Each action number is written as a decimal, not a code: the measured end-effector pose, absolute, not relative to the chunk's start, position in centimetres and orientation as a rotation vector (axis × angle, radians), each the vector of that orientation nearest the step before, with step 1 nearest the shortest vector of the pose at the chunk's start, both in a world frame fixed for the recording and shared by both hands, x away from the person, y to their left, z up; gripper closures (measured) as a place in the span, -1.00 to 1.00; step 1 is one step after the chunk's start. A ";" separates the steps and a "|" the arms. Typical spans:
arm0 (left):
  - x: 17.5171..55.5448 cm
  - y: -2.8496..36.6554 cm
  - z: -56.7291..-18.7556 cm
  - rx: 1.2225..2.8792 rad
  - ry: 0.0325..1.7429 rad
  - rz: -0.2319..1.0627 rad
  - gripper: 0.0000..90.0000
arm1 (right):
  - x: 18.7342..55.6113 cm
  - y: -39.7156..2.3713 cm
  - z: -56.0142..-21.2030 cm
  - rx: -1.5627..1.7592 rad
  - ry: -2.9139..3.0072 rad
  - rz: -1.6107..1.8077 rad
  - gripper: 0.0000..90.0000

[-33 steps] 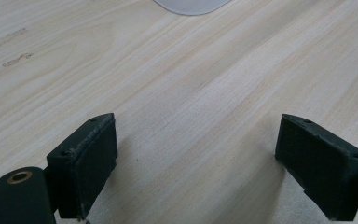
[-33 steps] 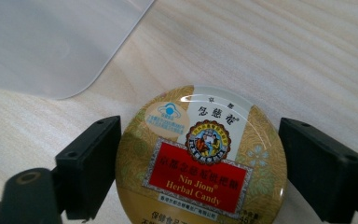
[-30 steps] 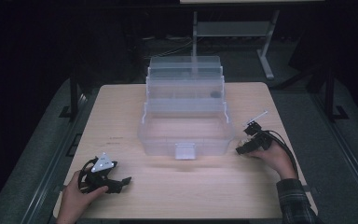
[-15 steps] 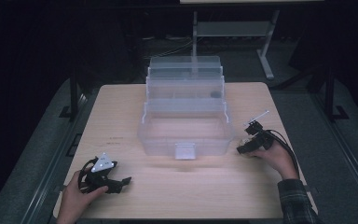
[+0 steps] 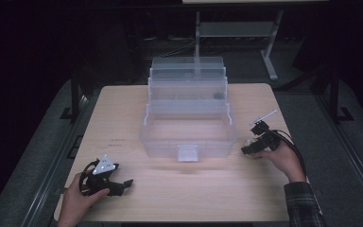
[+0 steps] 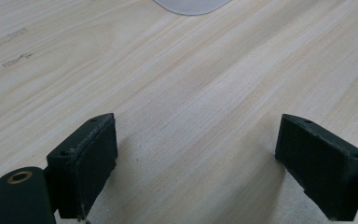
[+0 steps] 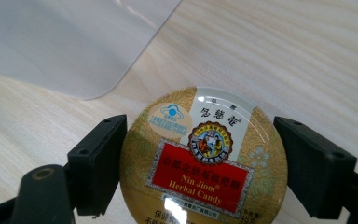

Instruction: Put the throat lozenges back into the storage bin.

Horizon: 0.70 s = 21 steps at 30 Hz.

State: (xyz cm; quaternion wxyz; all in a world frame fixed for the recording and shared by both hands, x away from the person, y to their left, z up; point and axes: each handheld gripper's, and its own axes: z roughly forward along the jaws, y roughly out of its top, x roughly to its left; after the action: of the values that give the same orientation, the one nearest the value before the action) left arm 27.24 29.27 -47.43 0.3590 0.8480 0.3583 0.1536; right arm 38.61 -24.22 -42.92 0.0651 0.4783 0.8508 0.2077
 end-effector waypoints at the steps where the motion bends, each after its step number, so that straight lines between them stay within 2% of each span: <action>1: 27.2 29.3 -47.4 2.187 0.924 0.396 -0.74 | 38.5 -24.2 -42.7 1.446 2.563 0.634 -0.56; 21: 27.2 29.3 -47.4 2.187 0.924 0.396 -0.74 | 38.2 -24.3 -40.9 1.422 2.565 0.650 -0.56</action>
State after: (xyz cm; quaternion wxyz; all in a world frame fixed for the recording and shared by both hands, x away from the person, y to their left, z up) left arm 27.24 29.27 -47.43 0.3590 0.8480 0.3583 0.1536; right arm 38.17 -24.25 -40.92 0.0687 0.4722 0.8519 0.2159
